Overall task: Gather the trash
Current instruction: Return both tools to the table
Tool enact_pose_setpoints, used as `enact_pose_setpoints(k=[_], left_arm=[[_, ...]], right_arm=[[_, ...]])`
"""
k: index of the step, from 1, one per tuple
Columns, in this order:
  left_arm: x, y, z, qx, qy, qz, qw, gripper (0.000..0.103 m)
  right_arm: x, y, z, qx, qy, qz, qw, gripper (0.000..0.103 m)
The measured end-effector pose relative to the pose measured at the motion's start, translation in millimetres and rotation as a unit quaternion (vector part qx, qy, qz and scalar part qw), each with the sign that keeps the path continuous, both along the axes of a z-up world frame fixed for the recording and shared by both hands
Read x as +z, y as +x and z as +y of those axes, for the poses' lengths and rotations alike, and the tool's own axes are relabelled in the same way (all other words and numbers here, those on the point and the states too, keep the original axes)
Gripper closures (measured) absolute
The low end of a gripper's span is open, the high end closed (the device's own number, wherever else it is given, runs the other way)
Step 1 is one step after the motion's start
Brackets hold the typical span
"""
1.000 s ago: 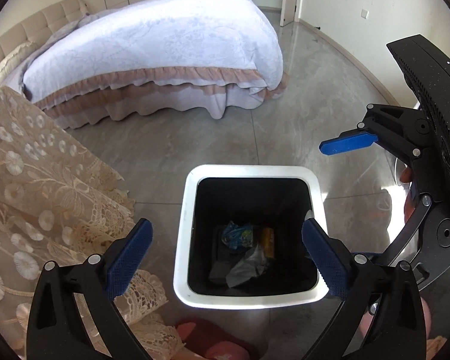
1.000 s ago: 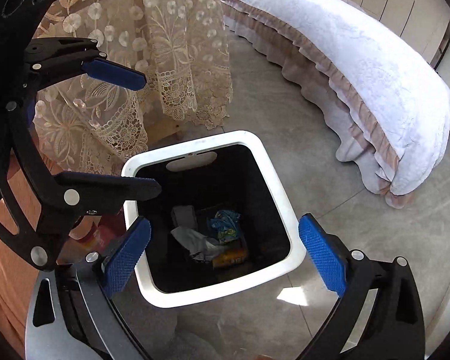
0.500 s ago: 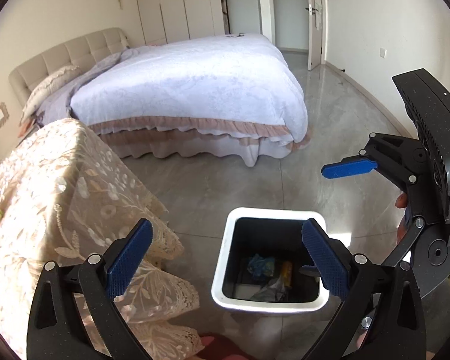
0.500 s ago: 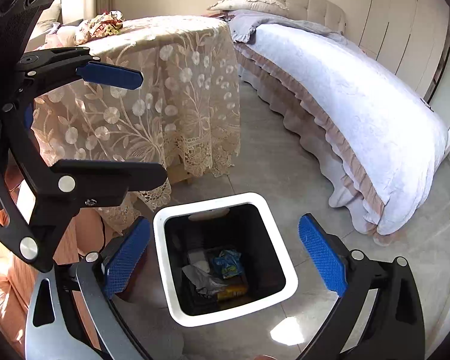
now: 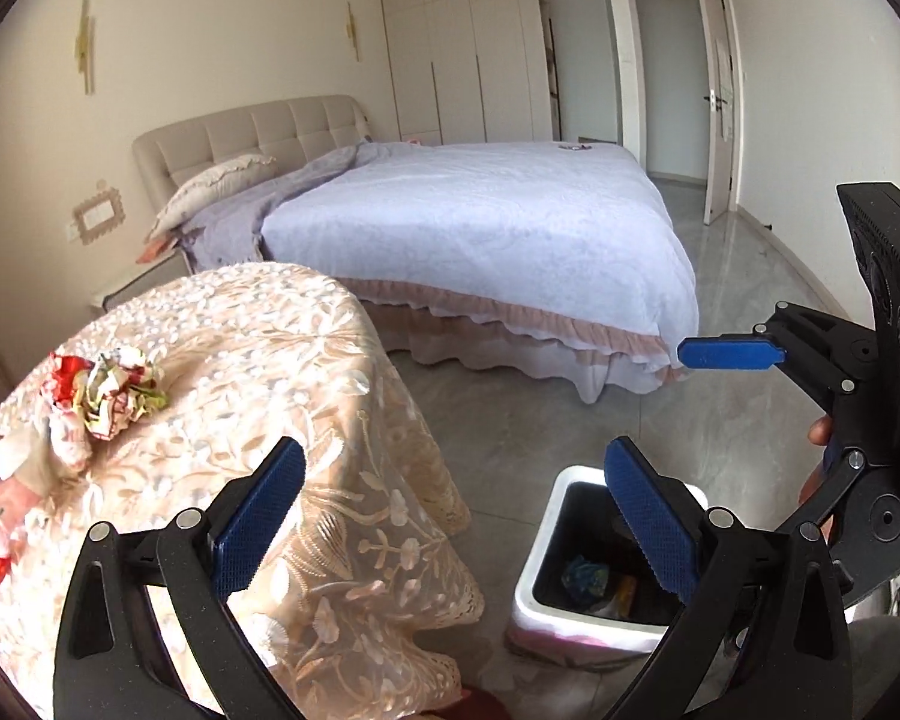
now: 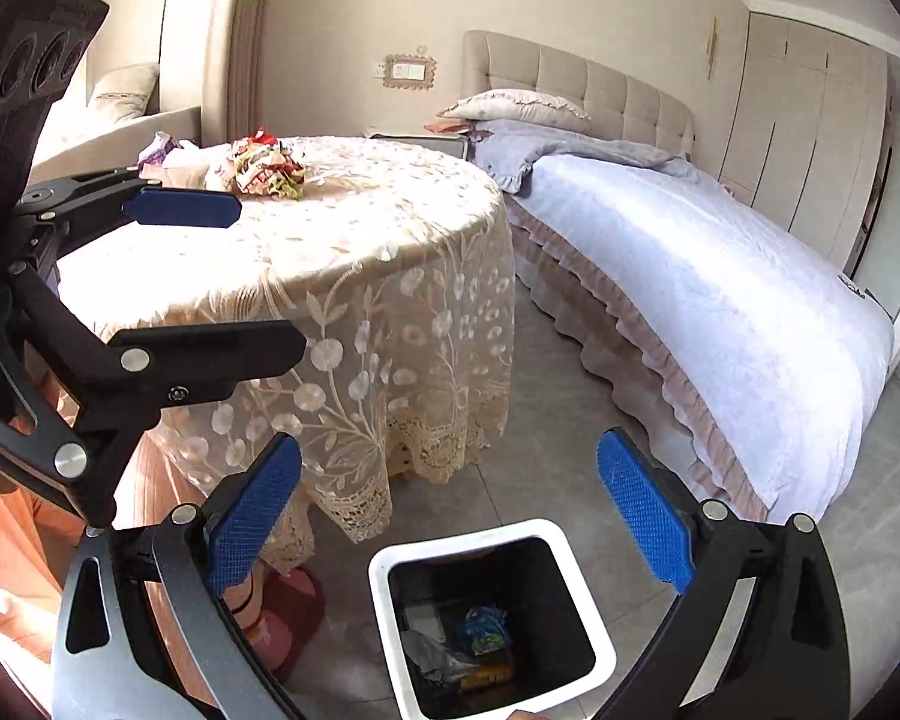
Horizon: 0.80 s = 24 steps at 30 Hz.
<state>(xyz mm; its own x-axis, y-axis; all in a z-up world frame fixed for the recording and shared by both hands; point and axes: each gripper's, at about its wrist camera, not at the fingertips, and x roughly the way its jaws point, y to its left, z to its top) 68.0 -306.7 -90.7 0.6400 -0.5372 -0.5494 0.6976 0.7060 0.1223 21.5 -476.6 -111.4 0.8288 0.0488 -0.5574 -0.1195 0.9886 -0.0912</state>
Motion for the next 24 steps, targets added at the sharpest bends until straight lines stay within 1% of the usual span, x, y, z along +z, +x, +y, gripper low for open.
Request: enact_pose_setpoints(k=[6, 11, 14, 19, 24], left_arm=[[14.3, 17.8, 53.1, 0.064, -0.025, -0.009, 0.9976, 0.005], [25.9, 35.8, 103.4, 0.125, -0.035, -0.021, 0.9913, 0.005], [33.3, 45.6, 136.1, 0.16, -0.045, -0.023, 0.9858, 0.005], [38.6, 65.8, 192.2, 0.217, -0.052, -0.02, 0.9746, 0.005], [39.3, 81.9, 237.4, 0.261, -0.058, -0.011, 0.9636, 0.005]], right_arm=[[21.0, 31.2, 37.1, 0.027, 0.029, -0.028, 0.999, 0.005], [34.0, 59.1, 76.2, 0.059, 0.042, -0.037, 0.997, 0.005], [42.7, 77.0, 101.3, 0.083, 0.049, -0.04, 0.995, 0.005], [52.0, 104.1, 140.9, 0.105, 0.034, -0.048, 0.993, 0.005], [55.6, 132.5, 163.8, 0.125, 0.04, -0.034, 0.991, 0.005]])
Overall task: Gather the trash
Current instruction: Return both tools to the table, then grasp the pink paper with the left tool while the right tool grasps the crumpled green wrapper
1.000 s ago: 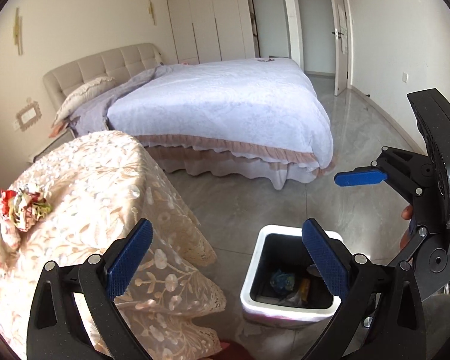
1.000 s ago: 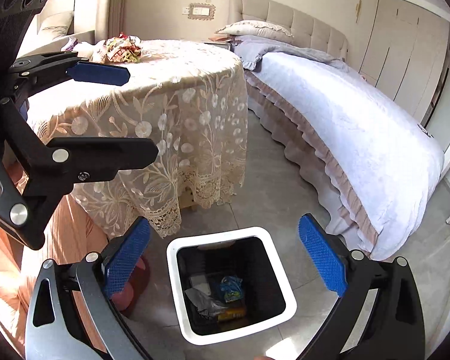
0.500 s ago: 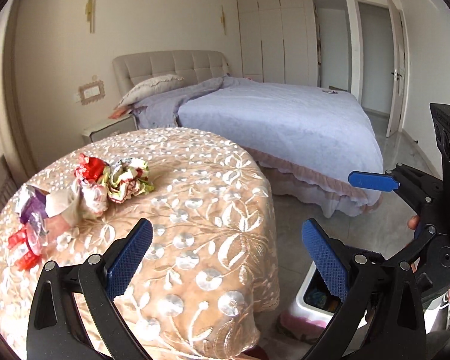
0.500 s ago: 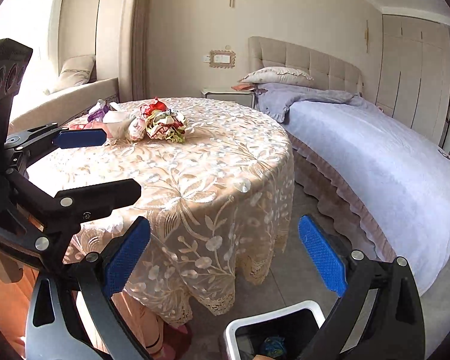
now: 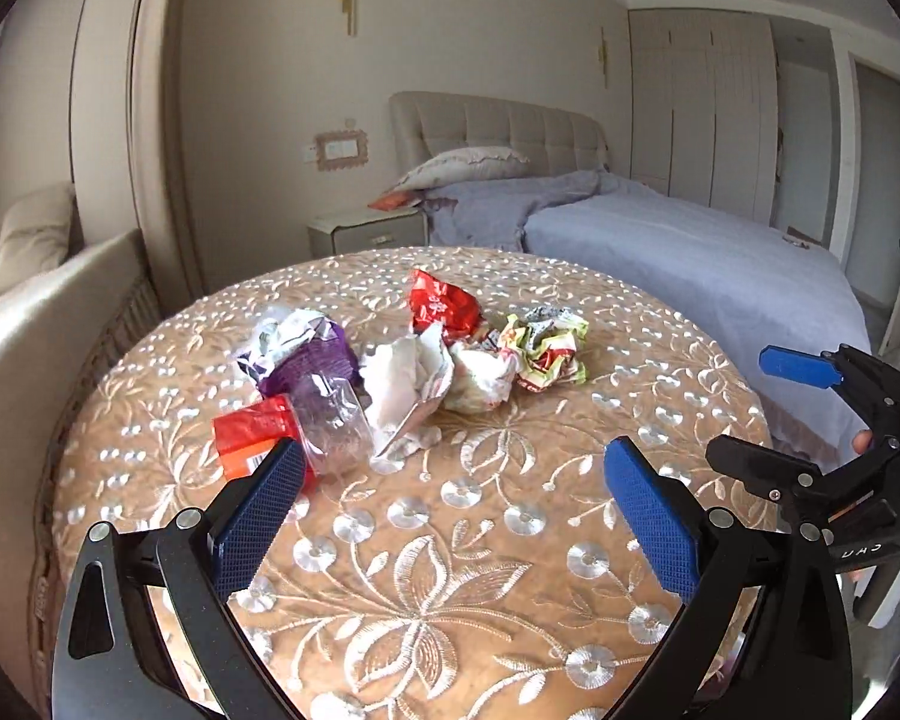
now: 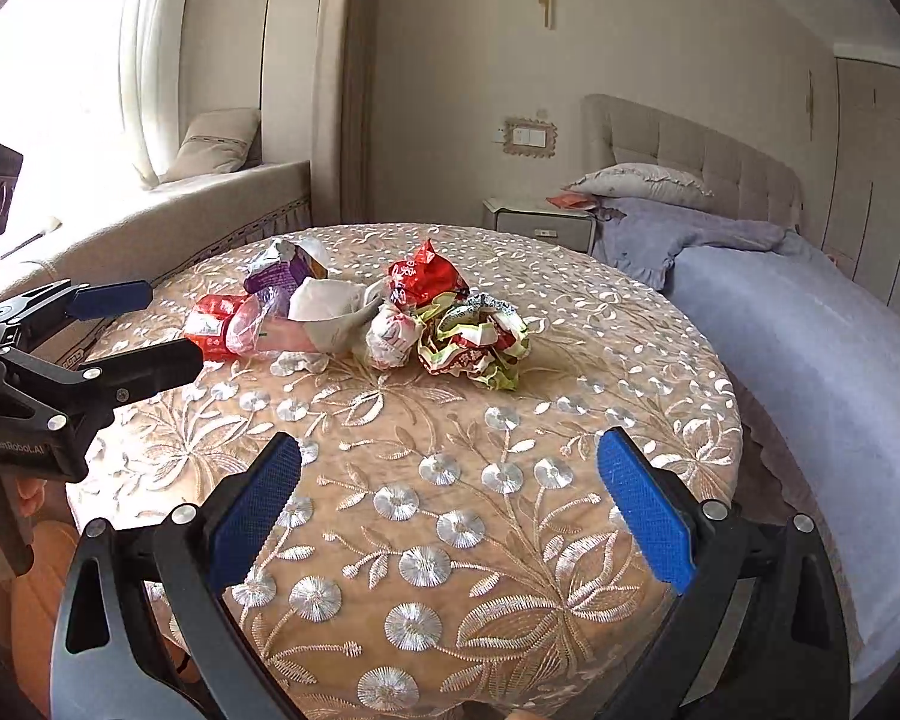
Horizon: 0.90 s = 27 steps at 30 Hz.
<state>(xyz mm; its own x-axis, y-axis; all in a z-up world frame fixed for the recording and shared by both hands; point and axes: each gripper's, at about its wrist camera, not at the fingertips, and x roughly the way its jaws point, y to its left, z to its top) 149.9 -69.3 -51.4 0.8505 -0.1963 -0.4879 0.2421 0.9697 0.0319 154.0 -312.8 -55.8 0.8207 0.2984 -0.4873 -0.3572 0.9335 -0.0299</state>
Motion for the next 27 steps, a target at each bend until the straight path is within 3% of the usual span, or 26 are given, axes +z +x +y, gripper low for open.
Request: enact_pose_setpoints(k=[6, 14, 17, 19, 21, 26, 27], left_arm=[[-1.7, 24.1, 23.2, 0.009, -0.006, 0.012, 0.9999, 0.005], [-9.0, 55.7, -6.6, -0.038, 0.032, 0.006, 0.9988, 0.005], [-16.9, 66.1, -18.1, -0.043, 0.054, 0.015, 0.9975, 0.006], [-22.3, 72.5, -19.4, -0.047, 0.05, 0.029, 0.9972, 0.013], [-26.6, 79.3, -16.6, -0.052, 0.033, 0.054, 0.9967, 0.031], [-36.2, 91.8, -16.8, -0.063, 0.028, 0.089, 0.9936, 0.039], [-37.2, 93.2, -17.8, -0.067, 0.029, 0.093, 0.993, 0.045]], right_arm=[[-1.4, 38.7, 18.2, -0.006, -0.02, 0.01, 1.0, 0.005], [-14.6, 103.7, 8.1, -0.039, -0.053, 0.044, 0.997, 0.005], [-19.8, 131.9, -1.5, -0.043, -0.033, 0.081, 0.995, 0.005], [-22.9, 147.1, -8.1, -0.039, -0.004, 0.11, 0.993, 0.005], [-24.6, 159.2, -12.2, -0.038, 0.017, 0.123, 0.992, 0.004], [-30.4, 186.0, -2.6, -0.023, 0.027, 0.159, 0.987, 0.005], [-32.2, 190.6, 0.2, -0.021, 0.026, 0.165, 0.986, 0.005]])
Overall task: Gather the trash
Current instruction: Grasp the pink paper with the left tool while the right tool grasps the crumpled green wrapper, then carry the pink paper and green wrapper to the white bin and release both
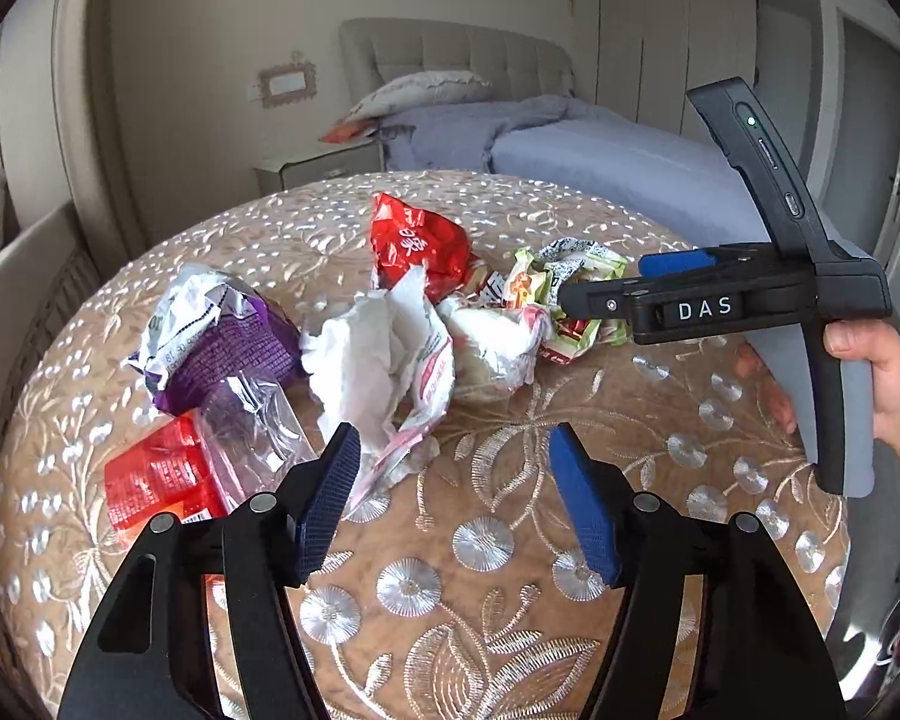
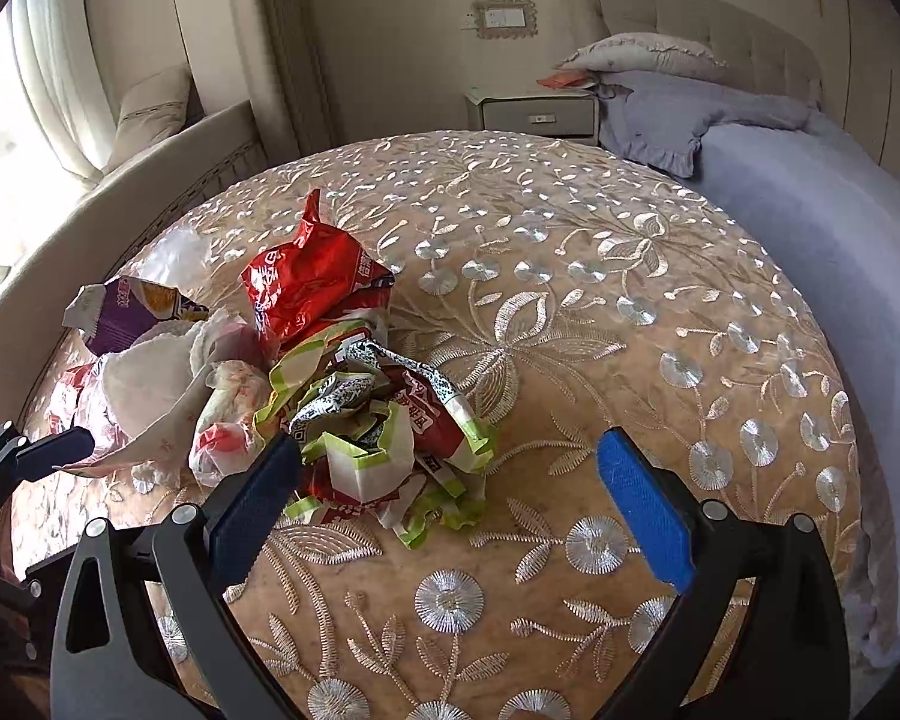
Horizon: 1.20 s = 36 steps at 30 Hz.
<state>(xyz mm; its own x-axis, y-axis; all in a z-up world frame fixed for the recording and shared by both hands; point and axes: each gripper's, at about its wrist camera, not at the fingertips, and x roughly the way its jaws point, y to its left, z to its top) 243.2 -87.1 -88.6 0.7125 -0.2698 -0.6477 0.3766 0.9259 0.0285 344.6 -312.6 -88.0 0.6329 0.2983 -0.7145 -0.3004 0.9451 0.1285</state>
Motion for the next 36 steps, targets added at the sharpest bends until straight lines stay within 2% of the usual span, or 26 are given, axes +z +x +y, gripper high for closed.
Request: enact_pose_setpoints(k=[1, 2, 3, 4, 5, 9, 12, 14, 27, 36], left_arm=[[-0.9, 1.4, -1.6, -0.004, 0.002, 0.004, 1.0, 0.05], [-2.4, 2.7, -3.4, -0.005, 0.007, 0.009, 0.9999, 0.061], [-4.7, 4.5, -5.4, -0.007, 0.012, 0.016, 0.9998, 0.078], [-7.7, 7.3, -6.2, -0.005, 0.016, 0.026, 0.9995, 0.086], [-10.2, 9.8, -6.0, -0.002, 0.018, 0.036, 0.9992, 0.092], [-10.1, 7.5, -3.5, 0.002, 0.011, 0.041, 0.9991, 0.093], [-2.5, -1.1, -3.8, 0.012, 0.007, 0.019, 0.9997, 0.1], [6.0, -10.7, -1.6, 0.01, -0.01, 0.008, 0.9999, 0.101], [31.7, -65.6, -14.6, -0.014, -0.081, -0.017, 0.9965, 0.1], [53.6, -100.9, -39.0, -0.046, -0.105, -0.044, 0.9924, 0.101]], right_arm=[[-1.8, 2.9, 2.6, 0.001, -0.001, 0.005, 1.0, 0.007], [-3.2, 5.3, 4.7, 0.007, 0.0, 0.011, 1.0, 0.011], [-4.8, 8.2, 7.3, 0.016, 0.004, 0.021, 1.0, 0.028], [-5.1, 8.7, 8.8, 0.025, 0.018, 0.029, 0.999, 0.044], [-4.0, 8.6, 9.8, 0.032, 0.028, 0.035, 0.998, 0.051], [-0.7, -2.0, 15.1, 0.036, 0.003, 0.022, 0.999, 0.054], [1.1, -16.9, 8.2, 0.037, 0.008, 0.013, 0.999, 0.055], [4.4, -30.2, 0.4, 0.034, 0.013, 0.005, 0.999, 0.055], [29.5, -133.9, -37.3, 0.025, 0.035, -0.033, 0.999, 0.055], [48.3, -192.4, -62.1, 0.006, 0.036, -0.068, 0.997, 0.055]])
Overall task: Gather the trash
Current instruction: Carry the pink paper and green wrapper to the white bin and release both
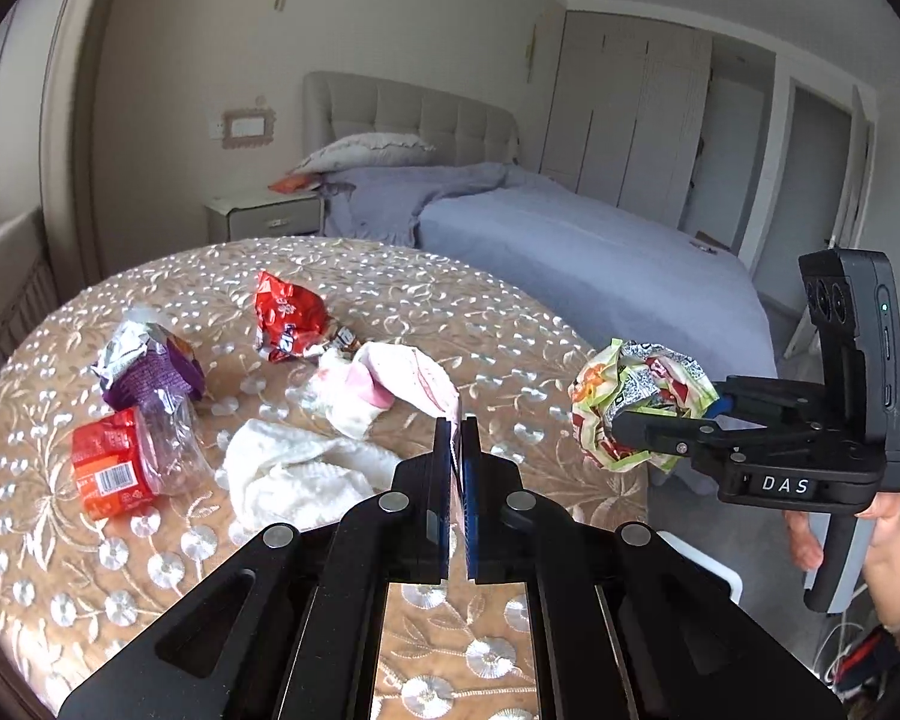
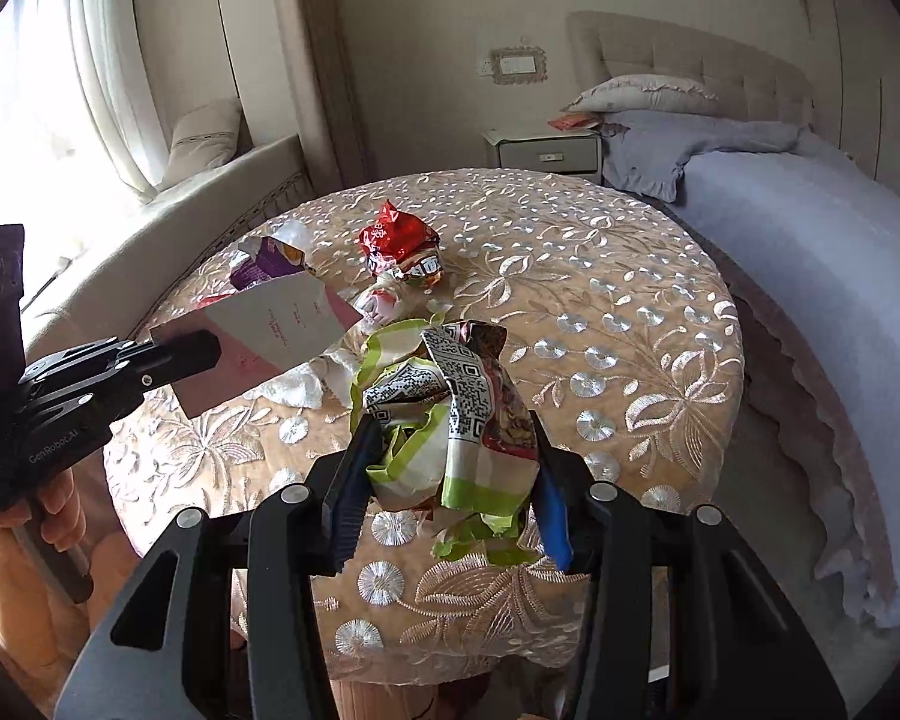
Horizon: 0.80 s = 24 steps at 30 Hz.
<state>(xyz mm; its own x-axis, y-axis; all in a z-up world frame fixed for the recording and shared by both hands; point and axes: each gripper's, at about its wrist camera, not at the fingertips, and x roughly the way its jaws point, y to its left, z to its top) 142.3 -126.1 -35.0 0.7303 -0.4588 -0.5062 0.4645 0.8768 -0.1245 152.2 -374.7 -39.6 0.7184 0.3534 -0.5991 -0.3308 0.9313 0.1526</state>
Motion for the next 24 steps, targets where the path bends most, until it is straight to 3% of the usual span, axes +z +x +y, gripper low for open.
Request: enact_pose_setpoints(k=[12, 24], left_arm=[[10.7, -53.2, -66.5, -0.094, -0.016, -0.019, 0.9952, 0.101], [-41.6, -83.5, -170.2, -0.217, 0.014, 0.034, 0.9755, 0.1]], right_arm=[[12.4, -84.6, -49.1, -0.048, -0.014, -0.035, 0.998, 0.055], [-61.3, -149.6, -127.3, -0.135, -0.009, 0.047, 0.99, 0.055]])
